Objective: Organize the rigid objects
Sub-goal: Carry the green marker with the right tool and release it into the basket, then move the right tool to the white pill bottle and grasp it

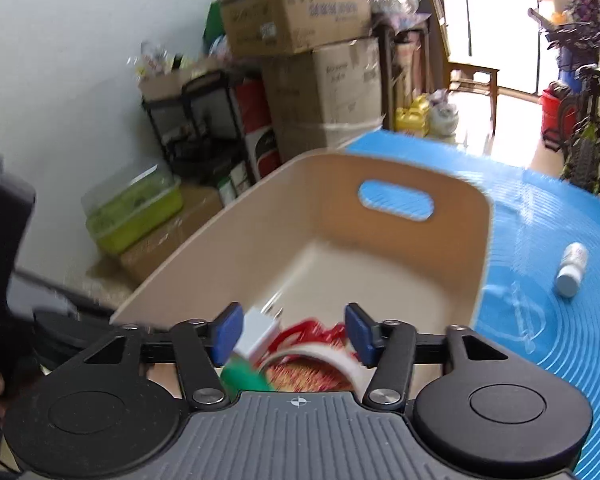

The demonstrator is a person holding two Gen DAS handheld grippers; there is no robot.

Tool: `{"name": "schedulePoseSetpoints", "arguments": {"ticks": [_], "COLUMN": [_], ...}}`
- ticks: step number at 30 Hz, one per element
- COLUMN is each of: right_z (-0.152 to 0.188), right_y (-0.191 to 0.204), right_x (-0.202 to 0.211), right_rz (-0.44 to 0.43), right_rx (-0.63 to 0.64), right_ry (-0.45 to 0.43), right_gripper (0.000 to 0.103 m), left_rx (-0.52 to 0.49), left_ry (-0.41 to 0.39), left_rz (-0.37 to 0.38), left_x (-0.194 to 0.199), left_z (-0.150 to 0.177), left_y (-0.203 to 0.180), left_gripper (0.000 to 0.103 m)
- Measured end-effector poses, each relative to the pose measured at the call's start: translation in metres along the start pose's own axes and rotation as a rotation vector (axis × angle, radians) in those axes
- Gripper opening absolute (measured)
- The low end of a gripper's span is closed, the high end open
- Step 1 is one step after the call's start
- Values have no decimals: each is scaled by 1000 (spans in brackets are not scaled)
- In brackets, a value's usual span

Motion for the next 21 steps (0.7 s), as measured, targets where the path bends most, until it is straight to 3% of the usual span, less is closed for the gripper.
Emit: {"name": "schedulePoseSetpoints", "arguments": {"ticks": [12,17,21], "right_z": [-35,-39,-37], "right_y": [-86,-136,-168], "right_x": [10,-3,-40], "right_rz": [172,266,378], "right_rx": [-174,-246,-173], "right_ry": [-104,-135,-79], "right_gripper": [99,100,100], "left_rx": [3,-7,-11], "left_ry": [6,8,10], "left_rz": [3,0,-5], "left_x": [-1,-1,-2], "left_z": [-1,1,1], "left_y": [2,1,0], "left_gripper": [11,11,11]}}
Point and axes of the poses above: each gripper's, at about its wrist camera, not at the fingertips, and x roughly against the way its jaws point, y to its left, z to its underside, the point moved 5 cm from there along -x, roughly the way its jaws point, and after that the axes turned 9 degrees about z, right-handed, at the moved point
